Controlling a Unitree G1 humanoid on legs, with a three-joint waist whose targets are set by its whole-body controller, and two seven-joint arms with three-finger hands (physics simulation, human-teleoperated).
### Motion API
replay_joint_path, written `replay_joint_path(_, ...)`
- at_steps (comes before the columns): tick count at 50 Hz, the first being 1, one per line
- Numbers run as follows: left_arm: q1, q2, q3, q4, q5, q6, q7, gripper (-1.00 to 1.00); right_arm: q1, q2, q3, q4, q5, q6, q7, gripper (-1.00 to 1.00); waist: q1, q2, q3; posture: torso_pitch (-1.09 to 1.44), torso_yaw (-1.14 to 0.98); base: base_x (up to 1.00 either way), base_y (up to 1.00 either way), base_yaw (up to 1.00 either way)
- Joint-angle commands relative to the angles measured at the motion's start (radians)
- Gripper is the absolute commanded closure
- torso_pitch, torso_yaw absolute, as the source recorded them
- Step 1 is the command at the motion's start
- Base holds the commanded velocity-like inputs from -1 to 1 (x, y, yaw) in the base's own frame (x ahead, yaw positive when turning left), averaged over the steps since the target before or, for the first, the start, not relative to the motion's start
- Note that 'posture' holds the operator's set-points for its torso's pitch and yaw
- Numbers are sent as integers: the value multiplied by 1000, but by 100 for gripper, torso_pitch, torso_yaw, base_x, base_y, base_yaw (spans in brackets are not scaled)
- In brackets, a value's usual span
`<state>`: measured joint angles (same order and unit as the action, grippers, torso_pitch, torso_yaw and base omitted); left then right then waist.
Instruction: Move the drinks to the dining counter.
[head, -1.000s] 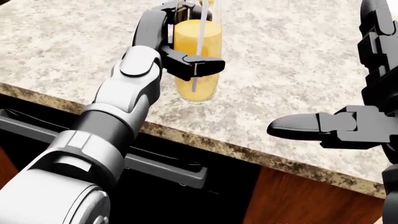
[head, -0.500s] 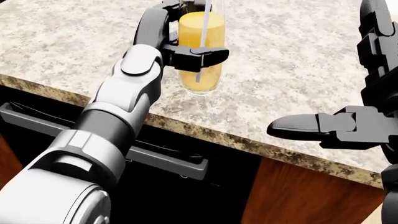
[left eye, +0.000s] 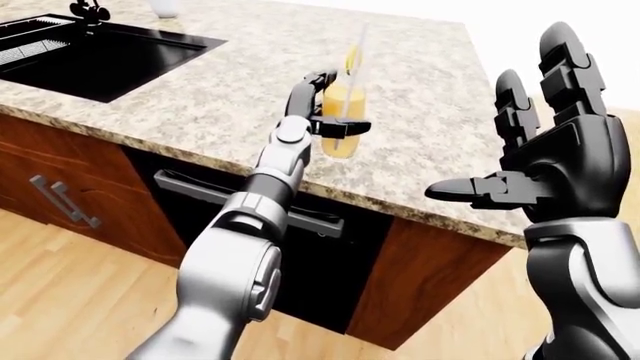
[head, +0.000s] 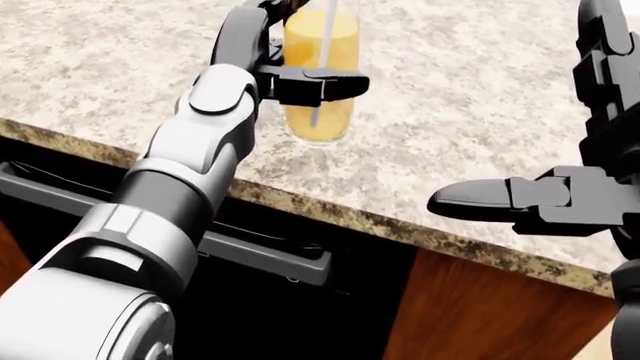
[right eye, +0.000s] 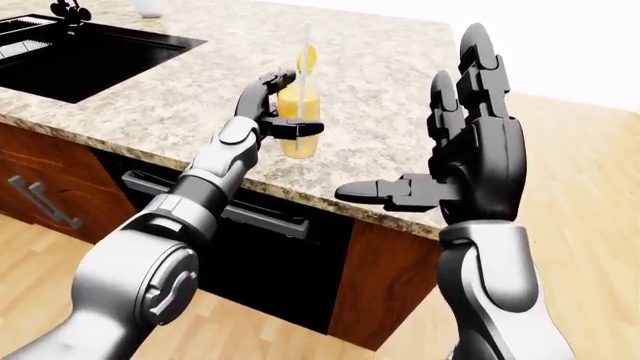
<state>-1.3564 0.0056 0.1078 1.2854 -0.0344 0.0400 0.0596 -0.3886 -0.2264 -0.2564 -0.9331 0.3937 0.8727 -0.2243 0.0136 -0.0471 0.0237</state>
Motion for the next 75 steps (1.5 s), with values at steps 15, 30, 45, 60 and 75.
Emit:
replay_joint_path(15, -6, 20, -12, -94, -16, -23, -21, -63, -27, -6, -5, -26, -2, -15, -8, -100, 0, -1, -30, 0, 0, 0, 0, 0)
replay_joint_path(30, 19, 15, -29, -142, -22, -5, -33, -86, -27, -8, -7, -22, 0, -19, -8, -100, 0, -1, -27, 0, 0, 0, 0, 0)
replay_joint_path(45, 85, 17, -52, -283, -22, 59, -43, -100, -22, -1, 4, -25, -14, -20, -5, -100, -1, 1, -25, 0, 0, 0, 0, 0)
replay_joint_path(60, 263, 20, -79, -616, -27, 208, -66, -100, -33, 9, 28, -29, -33, -9, -9, -100, -3, 7, -22, 0, 0, 0, 0, 0)
replay_joint_path(75, 411, 19, -94, -919, -14, 349, -86, -100, -32, 20, 31, -28, -54, -9, 6, -100, -2, 12, -21, 0, 0, 0, 0, 0)
